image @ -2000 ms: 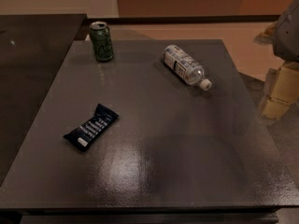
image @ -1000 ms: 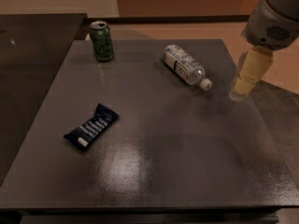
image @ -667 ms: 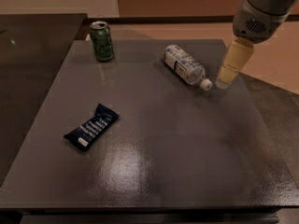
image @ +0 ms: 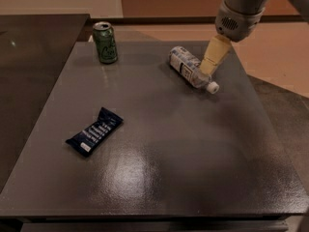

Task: Place blue plastic bottle upright

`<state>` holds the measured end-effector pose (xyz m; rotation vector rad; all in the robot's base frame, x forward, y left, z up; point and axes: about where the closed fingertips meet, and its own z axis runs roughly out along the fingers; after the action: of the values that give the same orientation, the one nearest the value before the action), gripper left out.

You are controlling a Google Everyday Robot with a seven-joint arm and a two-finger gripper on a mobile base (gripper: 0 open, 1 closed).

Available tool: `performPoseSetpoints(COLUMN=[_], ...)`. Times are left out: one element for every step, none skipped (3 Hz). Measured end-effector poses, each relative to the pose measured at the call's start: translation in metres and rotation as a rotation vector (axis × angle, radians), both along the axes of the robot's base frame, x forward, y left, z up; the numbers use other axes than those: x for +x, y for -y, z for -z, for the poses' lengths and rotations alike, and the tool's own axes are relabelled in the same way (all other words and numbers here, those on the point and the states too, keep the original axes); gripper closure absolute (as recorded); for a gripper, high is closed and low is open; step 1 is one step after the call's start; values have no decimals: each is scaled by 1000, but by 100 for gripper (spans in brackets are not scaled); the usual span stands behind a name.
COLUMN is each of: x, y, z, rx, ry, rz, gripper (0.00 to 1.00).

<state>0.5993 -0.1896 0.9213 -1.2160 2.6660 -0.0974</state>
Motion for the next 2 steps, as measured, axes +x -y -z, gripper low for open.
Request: performPoseSetpoints(x=[11, 17], y=[-11, -19], z=[21, 43], rx=[24, 37], ry=[-53, -100], rz=[88, 163], gripper=[0, 0])
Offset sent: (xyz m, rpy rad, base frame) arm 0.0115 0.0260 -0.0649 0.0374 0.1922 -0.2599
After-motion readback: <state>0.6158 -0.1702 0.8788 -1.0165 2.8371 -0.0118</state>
